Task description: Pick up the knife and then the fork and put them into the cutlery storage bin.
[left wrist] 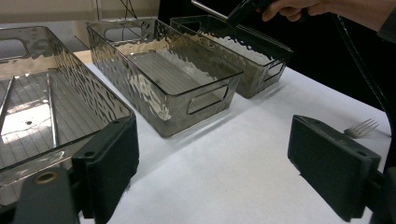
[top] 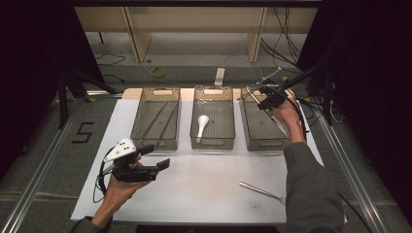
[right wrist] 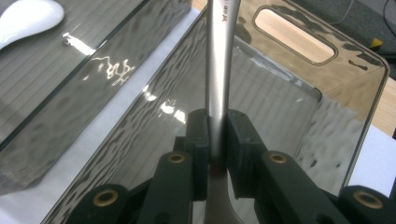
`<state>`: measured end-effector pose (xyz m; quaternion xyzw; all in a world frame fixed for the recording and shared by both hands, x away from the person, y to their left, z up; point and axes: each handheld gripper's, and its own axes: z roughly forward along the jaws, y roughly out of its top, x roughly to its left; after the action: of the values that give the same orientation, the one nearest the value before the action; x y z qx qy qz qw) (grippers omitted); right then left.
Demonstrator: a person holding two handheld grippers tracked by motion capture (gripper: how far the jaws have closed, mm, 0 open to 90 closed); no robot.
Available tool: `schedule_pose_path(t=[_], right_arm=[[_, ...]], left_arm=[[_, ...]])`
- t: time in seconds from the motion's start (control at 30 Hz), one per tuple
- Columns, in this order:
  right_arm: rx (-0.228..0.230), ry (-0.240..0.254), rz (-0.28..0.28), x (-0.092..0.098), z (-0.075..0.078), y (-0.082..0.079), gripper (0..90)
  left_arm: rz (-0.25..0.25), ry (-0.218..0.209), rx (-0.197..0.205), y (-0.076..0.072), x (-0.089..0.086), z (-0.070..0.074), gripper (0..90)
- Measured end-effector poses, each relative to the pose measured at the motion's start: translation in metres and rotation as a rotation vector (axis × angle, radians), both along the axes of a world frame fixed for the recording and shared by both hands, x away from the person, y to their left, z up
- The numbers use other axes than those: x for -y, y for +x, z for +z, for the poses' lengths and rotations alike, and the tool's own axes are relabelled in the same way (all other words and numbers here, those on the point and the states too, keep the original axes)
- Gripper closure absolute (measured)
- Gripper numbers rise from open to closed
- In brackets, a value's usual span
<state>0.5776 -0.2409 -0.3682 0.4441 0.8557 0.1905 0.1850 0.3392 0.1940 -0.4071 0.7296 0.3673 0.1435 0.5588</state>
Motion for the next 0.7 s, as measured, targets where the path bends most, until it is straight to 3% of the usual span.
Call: schedule_pose_path(t=[0.3,0.4,0.7], right_arm=[[-0.014,-0.032,-0.045,-0.002,-0.011,0.005,78.5],[-0.002,0.008,-0.059,-0.001,-0.008,0.005,67.2],[0.016,0.057,-0.015,0.003,0.015,-0.016,48.6]], left_arm=[[0.001,-0.002,0.002,-0.001,-0.001,0.000,16.0],[0.002,-0.002,0.001,-0.001,-0.001,0.000,16.0],[0.003,-0.004,-0.001,-0.001,-0.001,0.000,16.0]])
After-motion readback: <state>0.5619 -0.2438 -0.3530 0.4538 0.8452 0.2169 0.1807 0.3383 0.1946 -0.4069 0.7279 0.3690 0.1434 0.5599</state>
